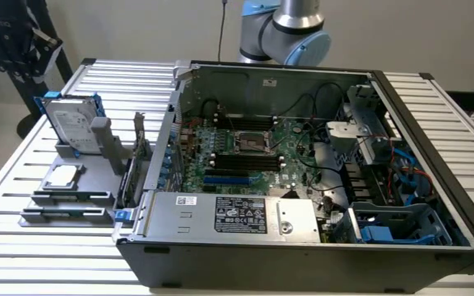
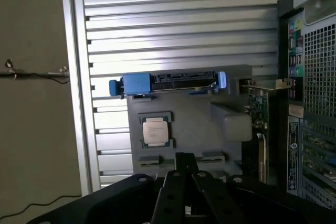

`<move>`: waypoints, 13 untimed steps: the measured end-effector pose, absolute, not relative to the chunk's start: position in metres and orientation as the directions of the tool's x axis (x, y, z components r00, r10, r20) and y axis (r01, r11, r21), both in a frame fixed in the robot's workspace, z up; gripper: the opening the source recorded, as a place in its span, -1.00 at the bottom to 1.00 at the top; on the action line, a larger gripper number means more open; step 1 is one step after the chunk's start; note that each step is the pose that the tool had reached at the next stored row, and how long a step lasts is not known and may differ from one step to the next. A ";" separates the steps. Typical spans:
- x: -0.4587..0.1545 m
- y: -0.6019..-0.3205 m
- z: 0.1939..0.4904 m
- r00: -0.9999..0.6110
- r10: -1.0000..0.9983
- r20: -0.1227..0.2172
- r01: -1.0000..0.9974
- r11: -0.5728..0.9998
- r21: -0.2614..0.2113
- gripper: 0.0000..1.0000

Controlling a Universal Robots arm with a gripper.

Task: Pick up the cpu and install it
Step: 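Reach for the cpu, then pick up the cpu and move it towards the insertion slot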

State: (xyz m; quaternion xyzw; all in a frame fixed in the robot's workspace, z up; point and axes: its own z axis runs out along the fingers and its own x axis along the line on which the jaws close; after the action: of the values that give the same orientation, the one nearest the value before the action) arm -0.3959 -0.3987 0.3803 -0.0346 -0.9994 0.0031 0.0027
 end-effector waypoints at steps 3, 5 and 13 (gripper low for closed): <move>-0.405 -0.398 0.379 -0.998 0.066 0.006 0.066 0.998 -0.011 -0.79; -0.411 -0.398 0.378 -0.998 0.064 0.007 0.064 0.998 -0.012 -0.79; -0.415 -0.397 0.378 -0.998 0.063 0.007 0.063 0.998 -0.012 -0.79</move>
State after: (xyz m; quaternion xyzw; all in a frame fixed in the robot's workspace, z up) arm -0.4151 -0.3966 0.3783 -0.0315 -0.9995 0.0060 0.0036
